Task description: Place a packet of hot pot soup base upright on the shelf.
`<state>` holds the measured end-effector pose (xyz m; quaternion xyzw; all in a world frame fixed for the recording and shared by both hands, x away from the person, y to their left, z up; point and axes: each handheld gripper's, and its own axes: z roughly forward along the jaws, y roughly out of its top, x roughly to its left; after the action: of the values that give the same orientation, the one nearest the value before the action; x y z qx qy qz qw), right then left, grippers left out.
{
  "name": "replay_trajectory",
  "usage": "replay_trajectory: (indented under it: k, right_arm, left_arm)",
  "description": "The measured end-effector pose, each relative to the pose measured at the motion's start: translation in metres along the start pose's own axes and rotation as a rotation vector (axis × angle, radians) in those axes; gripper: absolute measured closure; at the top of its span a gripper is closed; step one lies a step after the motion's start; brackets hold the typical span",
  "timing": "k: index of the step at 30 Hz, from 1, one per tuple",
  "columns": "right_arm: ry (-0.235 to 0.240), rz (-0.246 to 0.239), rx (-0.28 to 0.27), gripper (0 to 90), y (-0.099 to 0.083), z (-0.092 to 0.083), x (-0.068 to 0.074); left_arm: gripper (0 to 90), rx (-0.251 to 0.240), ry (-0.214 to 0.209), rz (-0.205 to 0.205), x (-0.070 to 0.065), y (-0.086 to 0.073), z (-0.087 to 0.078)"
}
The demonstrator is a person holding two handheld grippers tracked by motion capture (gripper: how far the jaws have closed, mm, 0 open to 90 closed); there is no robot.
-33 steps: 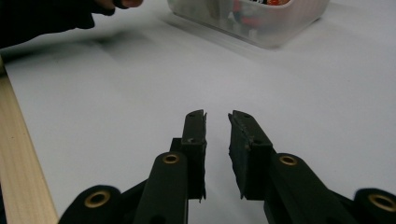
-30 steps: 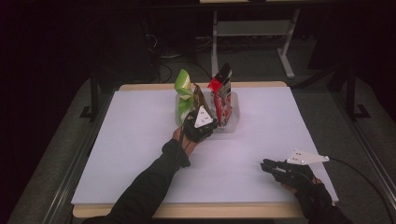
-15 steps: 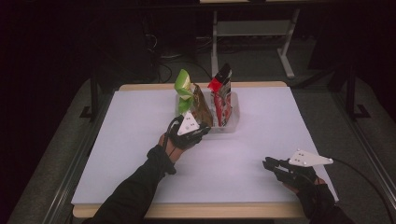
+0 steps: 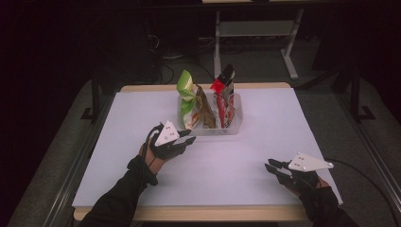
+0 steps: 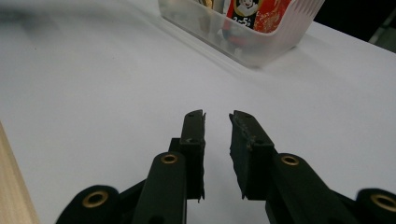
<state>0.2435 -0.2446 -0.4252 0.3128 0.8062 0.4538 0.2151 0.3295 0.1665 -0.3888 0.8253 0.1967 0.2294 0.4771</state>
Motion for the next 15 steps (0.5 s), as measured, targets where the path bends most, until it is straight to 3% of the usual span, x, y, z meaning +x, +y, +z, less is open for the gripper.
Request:
replay_trajectory:
  k: [5,15]
  right_arm:
    - [-0.004,-0.004,0.002,71.8,0.000,0.000,0.000]
    - [-0.001,-0.004,0.009,66.5,-0.002,0.001,-0.002]
  left_arm:
    - [62.8,0.018,0.012,0.016,0.001,-0.010,-0.012]
    - [56.0,0.036,0.015,0.000,0.008,-0.033,-0.032]
